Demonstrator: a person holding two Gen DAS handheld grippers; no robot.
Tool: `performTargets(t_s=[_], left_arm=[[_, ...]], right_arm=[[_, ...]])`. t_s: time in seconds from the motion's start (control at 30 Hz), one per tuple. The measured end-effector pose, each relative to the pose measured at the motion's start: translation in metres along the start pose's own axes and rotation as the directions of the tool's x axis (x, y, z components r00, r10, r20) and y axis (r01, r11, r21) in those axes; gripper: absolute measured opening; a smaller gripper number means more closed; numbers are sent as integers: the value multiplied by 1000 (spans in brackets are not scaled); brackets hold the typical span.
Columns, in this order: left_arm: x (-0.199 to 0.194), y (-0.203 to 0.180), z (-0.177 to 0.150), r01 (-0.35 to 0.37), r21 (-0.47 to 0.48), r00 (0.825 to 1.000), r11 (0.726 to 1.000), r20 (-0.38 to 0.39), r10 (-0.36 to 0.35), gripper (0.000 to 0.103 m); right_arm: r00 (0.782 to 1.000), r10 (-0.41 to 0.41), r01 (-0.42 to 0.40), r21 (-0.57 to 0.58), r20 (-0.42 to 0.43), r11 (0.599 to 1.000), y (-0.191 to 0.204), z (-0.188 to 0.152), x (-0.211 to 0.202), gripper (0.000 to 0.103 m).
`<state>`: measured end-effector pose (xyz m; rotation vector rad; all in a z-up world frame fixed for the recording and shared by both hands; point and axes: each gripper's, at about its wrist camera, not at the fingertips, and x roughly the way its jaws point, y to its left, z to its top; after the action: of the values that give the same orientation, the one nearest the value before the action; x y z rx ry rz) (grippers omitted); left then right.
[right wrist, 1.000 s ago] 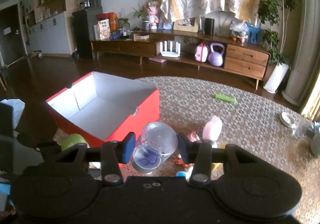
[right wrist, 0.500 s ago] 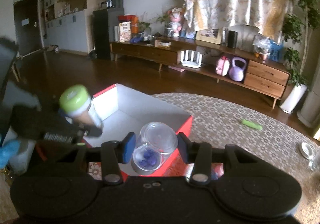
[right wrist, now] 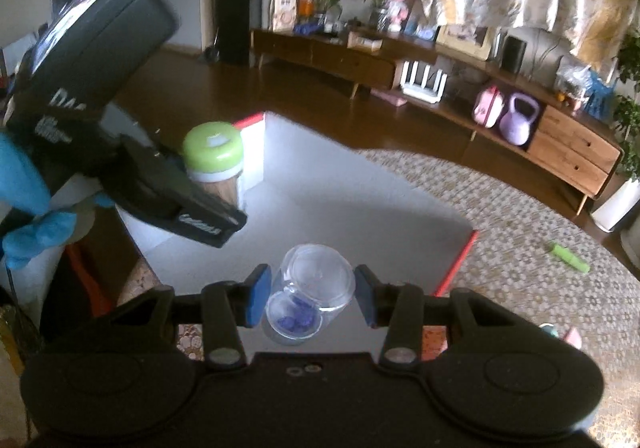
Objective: Organize rigid objects
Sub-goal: 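Lower both jars into the red box and open both tools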
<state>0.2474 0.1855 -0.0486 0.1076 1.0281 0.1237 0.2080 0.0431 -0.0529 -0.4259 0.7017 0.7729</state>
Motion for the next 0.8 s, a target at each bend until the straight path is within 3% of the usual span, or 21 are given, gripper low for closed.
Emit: performTargets(t_s=[0.2, 0.4, 0.63, 0.8], left_arm=[[35, -13, 2, -11, 136, 996, 991, -83, 22, 43], [54, -12, 2, 5, 128, 991, 992, -135, 13, 43], [58, -10, 6, -8, 110, 990, 994, -140, 23, 43], [52, -8, 2, -4, 90, 992, 996, -127, 16, 43]], right_arm=[[997, -17, 15, -31, -72, 999, 12, 0, 34, 45], [995, -11, 11, -5, -99, 1000, 12, -1, 46, 45], [994, 0, 5, 38, -111, 999, 2, -1, 48, 46], [996, 11, -4, 78, -84, 997, -6, -6, 37, 57]])
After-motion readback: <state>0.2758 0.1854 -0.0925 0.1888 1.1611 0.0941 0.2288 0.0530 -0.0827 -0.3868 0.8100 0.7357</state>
